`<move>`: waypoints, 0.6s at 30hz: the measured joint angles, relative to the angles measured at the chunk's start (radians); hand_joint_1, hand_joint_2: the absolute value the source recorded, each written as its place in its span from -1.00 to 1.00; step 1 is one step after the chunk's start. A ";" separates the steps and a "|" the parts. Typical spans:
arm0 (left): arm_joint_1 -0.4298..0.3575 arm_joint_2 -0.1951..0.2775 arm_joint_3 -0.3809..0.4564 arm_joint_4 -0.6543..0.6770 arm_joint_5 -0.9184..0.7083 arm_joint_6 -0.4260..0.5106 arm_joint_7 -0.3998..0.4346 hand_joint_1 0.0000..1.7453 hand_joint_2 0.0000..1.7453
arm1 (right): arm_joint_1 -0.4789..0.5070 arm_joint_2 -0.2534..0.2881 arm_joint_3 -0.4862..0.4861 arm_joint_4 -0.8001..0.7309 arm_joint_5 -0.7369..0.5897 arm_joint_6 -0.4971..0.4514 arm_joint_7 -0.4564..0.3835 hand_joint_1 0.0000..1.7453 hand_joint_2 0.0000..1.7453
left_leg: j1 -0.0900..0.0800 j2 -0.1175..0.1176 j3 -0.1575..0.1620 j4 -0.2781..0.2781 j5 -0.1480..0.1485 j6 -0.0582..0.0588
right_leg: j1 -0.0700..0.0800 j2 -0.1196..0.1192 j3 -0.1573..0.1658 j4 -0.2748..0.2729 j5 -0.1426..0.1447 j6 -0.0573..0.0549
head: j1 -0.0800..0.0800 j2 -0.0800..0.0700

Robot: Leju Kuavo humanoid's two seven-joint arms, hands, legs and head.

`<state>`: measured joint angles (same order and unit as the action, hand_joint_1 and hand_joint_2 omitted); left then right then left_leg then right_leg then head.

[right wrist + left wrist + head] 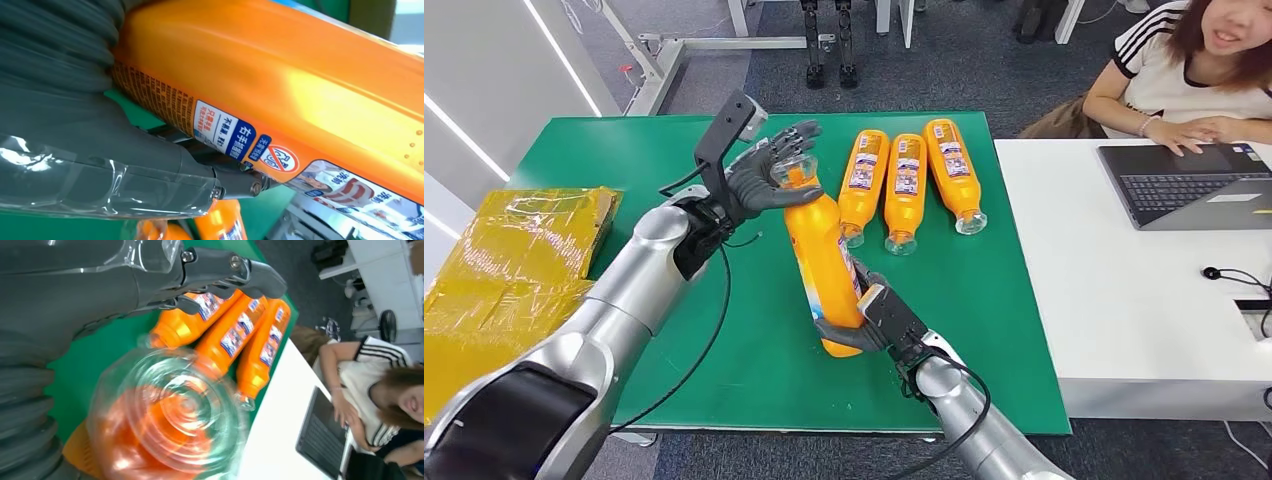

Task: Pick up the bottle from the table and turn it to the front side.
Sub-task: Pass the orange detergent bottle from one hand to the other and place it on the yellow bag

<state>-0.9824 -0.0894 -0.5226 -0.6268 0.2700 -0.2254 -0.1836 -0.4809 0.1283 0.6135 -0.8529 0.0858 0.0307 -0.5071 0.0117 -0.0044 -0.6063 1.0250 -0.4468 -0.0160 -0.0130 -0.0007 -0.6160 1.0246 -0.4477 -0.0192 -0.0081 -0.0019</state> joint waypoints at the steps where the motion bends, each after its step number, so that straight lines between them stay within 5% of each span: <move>1: -0.013 0.005 0.000 0.020 0.000 0.000 0.011 -1.00 1.00 | -0.002 0.000 0.003 0.008 0.000 0.002 0.004 0.66 1.00 | 0.000 -0.001 0.000 0.000 0.000 0.000 | 0.000 -0.001 0.000 0.000 0.000 0.000 | 0.000 0.000; 7: -0.051 0.026 0.001 0.106 0.027 -0.065 0.061 -1.00 1.00 | -0.028 0.006 0.019 0.058 -0.003 0.023 0.019 0.61 1.00 | 0.000 -0.001 -0.001 0.000 0.000 0.000 | 0.000 -0.001 0.000 0.000 0.000 0.000 | 0.000 0.000; 13: -0.056 0.050 0.002 0.130 0.050 -0.143 0.071 -1.00 1.00 | -0.057 0.016 0.028 0.093 -0.011 0.040 0.025 0.97 1.00 | 0.000 -0.002 -0.001 0.000 0.000 0.000 | 0.000 -0.002 0.000 0.000 0.000 0.000 | 0.000 0.000; 18: -0.049 0.061 0.002 0.129 0.090 -0.163 0.048 -1.00 1.00 | -0.065 0.016 0.030 0.105 -0.024 0.024 0.019 1.00 1.00 | 0.000 -0.002 -0.001 0.000 0.000 0.000 | 0.000 -0.002 0.000 0.000 0.000 0.000 | 0.000 0.000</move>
<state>-1.0312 -0.0281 -0.5207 -0.4975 0.3603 -0.3886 -0.1353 -0.5459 0.1448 0.6439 -0.7481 0.0623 0.0549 -0.4880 0.0117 -0.0065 -0.6073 1.0251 -0.4467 -0.0161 -0.0130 -0.0023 -0.6161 1.0245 -0.4479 -0.0190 -0.0080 -0.0019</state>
